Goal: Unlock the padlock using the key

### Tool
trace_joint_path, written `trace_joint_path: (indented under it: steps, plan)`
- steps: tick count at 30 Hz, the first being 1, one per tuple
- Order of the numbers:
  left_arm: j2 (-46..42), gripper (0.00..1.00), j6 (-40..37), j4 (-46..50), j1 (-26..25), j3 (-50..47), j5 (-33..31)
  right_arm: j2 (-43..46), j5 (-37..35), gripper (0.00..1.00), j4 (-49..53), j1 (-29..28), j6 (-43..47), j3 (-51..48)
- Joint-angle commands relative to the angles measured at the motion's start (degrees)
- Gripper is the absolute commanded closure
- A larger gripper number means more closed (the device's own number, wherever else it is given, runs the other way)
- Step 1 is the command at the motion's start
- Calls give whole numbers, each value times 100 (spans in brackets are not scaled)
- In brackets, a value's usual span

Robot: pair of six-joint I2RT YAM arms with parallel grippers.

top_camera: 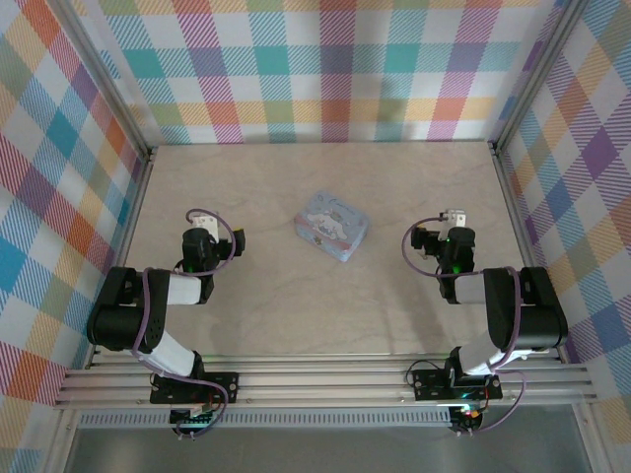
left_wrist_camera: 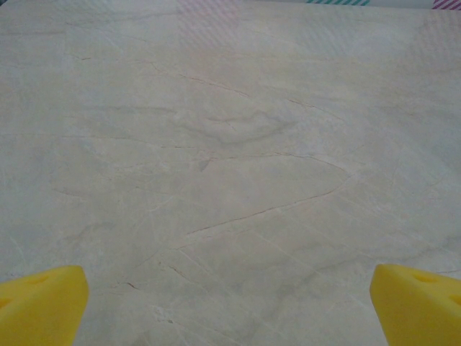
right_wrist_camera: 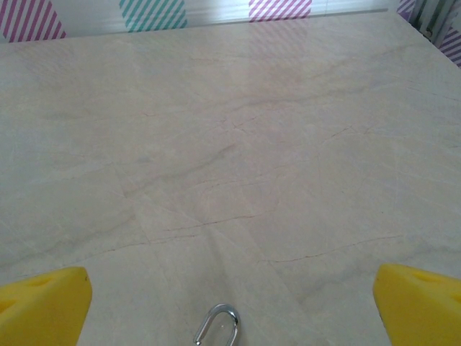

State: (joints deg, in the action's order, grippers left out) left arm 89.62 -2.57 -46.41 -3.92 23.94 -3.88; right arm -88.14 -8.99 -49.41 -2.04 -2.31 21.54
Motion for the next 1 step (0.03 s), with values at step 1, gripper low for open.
trace_joint_path:
  steps: [1]
  plan:
    - [16, 0, 54, 44, 41, 40, 71, 25, 39, 0, -38, 0, 11, 78]
